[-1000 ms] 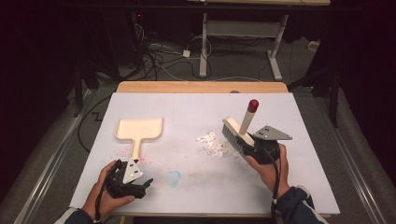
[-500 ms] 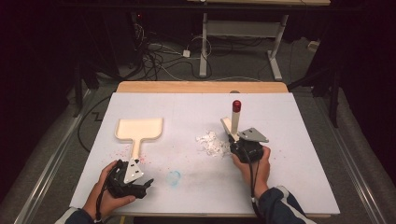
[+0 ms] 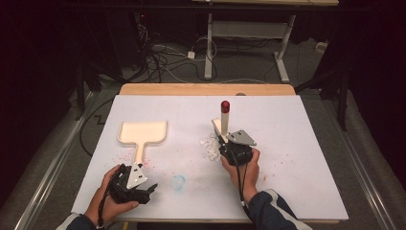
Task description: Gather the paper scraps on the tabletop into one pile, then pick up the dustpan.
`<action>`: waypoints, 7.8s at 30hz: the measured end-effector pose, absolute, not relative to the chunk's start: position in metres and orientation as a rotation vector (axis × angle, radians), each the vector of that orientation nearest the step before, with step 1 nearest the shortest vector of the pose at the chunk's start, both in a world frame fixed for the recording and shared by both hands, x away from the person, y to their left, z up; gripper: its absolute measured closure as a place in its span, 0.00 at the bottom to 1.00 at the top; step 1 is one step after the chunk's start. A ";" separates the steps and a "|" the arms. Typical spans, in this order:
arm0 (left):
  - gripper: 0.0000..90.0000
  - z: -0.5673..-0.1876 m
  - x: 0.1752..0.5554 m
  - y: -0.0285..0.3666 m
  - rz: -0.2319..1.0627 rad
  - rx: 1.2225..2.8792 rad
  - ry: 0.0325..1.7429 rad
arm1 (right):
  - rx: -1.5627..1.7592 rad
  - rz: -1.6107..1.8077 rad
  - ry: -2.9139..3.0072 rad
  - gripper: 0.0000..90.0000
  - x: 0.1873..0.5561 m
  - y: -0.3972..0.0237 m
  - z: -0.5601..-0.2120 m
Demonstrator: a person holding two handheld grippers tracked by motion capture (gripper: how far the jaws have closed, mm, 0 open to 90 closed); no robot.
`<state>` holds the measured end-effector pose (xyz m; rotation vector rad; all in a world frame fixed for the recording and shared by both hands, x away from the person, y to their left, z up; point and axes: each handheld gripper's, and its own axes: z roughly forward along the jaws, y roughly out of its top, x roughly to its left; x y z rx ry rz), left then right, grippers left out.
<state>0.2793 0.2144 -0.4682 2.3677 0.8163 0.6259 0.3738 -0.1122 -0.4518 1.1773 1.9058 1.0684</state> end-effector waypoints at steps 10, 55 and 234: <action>0.21 -0.468 0.280 0.215 0.632 2.365 0.821 | 1.186 1.118 1.874 0.75 0.375 -0.138 -0.438; 0.20 -0.471 0.280 0.213 0.625 2.384 0.814 | 0.547 1.419 2.394 0.75 0.375 -0.151 -0.452; 0.71 -0.448 0.357 0.240 0.360 2.386 1.109 | 0.995 1.252 1.951 0.75 0.403 -0.213 -0.438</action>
